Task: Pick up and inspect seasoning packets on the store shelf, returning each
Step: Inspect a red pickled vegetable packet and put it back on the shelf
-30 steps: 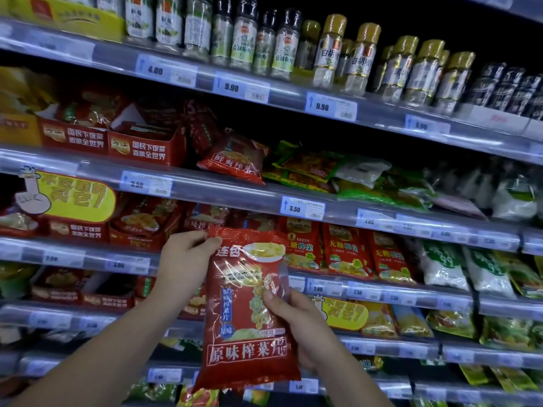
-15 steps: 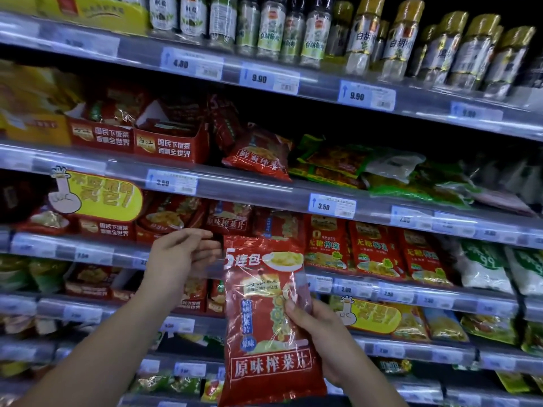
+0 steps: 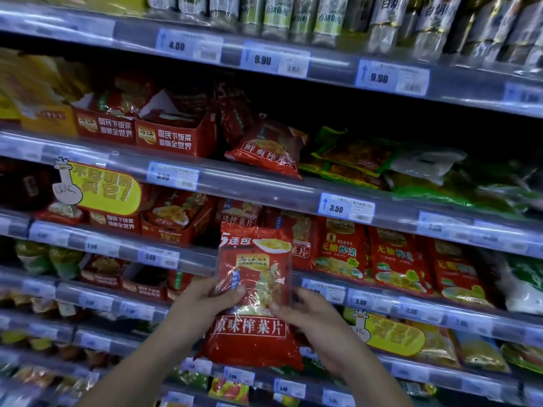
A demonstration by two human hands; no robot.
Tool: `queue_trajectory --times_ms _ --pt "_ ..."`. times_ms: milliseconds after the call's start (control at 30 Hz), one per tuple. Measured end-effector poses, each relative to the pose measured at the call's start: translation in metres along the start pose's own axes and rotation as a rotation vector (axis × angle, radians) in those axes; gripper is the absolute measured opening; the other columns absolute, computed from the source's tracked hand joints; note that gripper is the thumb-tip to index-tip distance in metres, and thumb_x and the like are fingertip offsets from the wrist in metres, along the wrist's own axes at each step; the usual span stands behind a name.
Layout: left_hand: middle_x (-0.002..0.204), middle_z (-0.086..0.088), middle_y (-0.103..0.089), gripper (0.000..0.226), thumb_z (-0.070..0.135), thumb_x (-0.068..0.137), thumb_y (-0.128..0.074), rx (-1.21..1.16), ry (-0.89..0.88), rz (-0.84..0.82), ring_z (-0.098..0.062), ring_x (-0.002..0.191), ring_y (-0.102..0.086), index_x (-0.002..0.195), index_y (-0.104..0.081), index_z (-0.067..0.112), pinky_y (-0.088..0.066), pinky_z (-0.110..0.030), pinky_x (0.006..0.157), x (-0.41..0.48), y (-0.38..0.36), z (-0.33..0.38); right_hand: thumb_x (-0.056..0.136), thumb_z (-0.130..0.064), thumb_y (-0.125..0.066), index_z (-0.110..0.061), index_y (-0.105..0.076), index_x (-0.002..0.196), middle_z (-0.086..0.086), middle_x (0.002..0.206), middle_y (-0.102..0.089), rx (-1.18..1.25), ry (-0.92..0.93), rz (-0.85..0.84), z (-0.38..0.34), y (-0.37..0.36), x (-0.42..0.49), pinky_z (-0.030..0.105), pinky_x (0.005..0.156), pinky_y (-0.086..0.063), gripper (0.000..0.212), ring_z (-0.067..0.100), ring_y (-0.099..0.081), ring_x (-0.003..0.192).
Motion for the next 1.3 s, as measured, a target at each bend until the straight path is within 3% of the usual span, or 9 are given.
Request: queue_trajectory --times_ms 200,400,467,567,667,800,1000,1167,1300 --pt "0.098 0.005 -0.077 0.015 0.033 0.090 -0.071 0.056 -0.159 0.228 0.002 0.073 -0.074 0.104 -0.067 0.033 -0.061 -0.021 0.065 0.015 0.018 0.015 0.088 -0.017 -0.076 -0.021 -0.068 0.121 0.001 0.112 -0.079 0.017 0.109 0.036 -0.015 -0.006 0.036 0.025 0.074 -0.060 0.034 0.014 -0.076 0.098" --pt "0.142 0.030 -0.037 0.080 0.033 0.088 -0.074 0.544 -0.478 0.249 0.020 0.104 -0.052 0.148 -0.025 0.055 -0.041 0.001 0.078 0.047 0.038 0.008 0.087 -0.023 -0.078 -0.019 -0.067 0.116 -0.008 0.106 -0.076 -0.155 0.259 0.271 -0.044 -0.023 0.089 0.023 0.084 -0.057 0.032 0.006 -0.073 0.097" --pt "0.156 0.021 -0.027 0.075 0.031 0.091 -0.071 0.650 -0.533 0.244 0.001 0.094 -0.064 0.141 -0.028 0.066 -0.052 -0.008 0.075 0.060 0.043 0.006 0.086 -0.031 -0.079 -0.014 -0.064 0.124 -0.004 0.112 -0.076 -0.208 0.281 0.361 -0.051 -0.027 0.107 0.031 0.090 -0.056 0.045 0.012 -0.071 0.103" --pt "0.159 0.021 -0.024 0.054 0.030 0.093 -0.067 0.728 -0.596 0.238 -0.021 0.126 -0.058 0.137 -0.049 0.056 -0.054 -0.034 0.099 0.077 0.048 0.007 0.086 -0.031 -0.078 -0.018 -0.061 0.129 -0.004 0.121 -0.073 -0.220 0.297 0.437 -0.059 -0.036 0.129 0.035 0.095 -0.053 0.048 0.016 -0.069 0.110" --pt "0.154 0.019 -0.032 0.044 0.026 0.094 -0.066 0.828 -0.700 0.235 -0.009 0.144 -0.035 0.136 -0.061 0.040 -0.037 -0.028 0.114 0.093 0.051 0.006 0.088 -0.032 -0.075 -0.019 -0.054 0.139 -0.009 0.134 -0.060 -0.227 0.276 0.461 -0.064 -0.045 0.147 0.036 0.107 -0.046 0.056 0.015 -0.058 0.122" --pt "0.158 0.005 -0.040 0.042 0.023 0.092 -0.068 0.923 -0.732 0.212 -0.018 0.141 -0.046 0.133 -0.065 0.033 -0.046 -0.030 0.107 0.111 0.054 -0.002 0.089 -0.017 -0.075 -0.018 -0.064 0.127 -0.009 0.113 -0.065 -0.368 0.275 0.436 -0.074 -0.039 0.151 0.027 0.093 -0.048 0.039 0.012 -0.062 0.111" --pt "0.160 0.014 -0.035 0.040 0.021 0.094 -0.064 0.865 -0.656 0.218 0.002 0.057 -0.061 0.130 -0.066 0.040 -0.059 -0.027 0.062 0.125 0.059 -0.001 0.090 -0.007 -0.069 -0.001 -0.071 0.087 0.010 0.084 -0.076 -0.355 0.280 0.882 -0.076 0.040 0.100 0.009 0.050 -0.044 0.007 0.006 -0.065 0.062" --pt "0.147 0.007 -0.051 0.033 0.017 0.088 -0.070 0.869 -0.665 0.285 -0.018 0.099 -0.067 0.120 -0.074 0.028 -0.060 -0.033 0.080 0.122 0.050 0.005 0.092 -0.021 -0.067 -0.012 -0.062 0.112 0.011 0.101 -0.069 -0.420 0.057 0.862 -0.058 0.067 0.089 0.030 0.078 -0.046 0.023 0.028 -0.065 0.089" --pt "0.144 0.009 -0.051 0.042 0.018 0.089 -0.069 0.832 -0.793 0.215 -0.008 0.130 -0.045 0.130 -0.066 0.030 -0.045 -0.031 0.105 0.115 0.015 0.017 0.090 -0.038 -0.067 -0.011 -0.063 0.111 0.007 0.095 -0.069 -0.439 -0.084 0.709 -0.044 0.068 0.095 0.026 0.064 -0.045 0.034 0.023 -0.064 0.082"
Point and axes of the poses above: each hand's wrist, its own x-axis towards the middle knuckle, its own y-axis out of the back of the hand, z = x × y, the point moved 4 cm from there along x, towards the middle knuckle
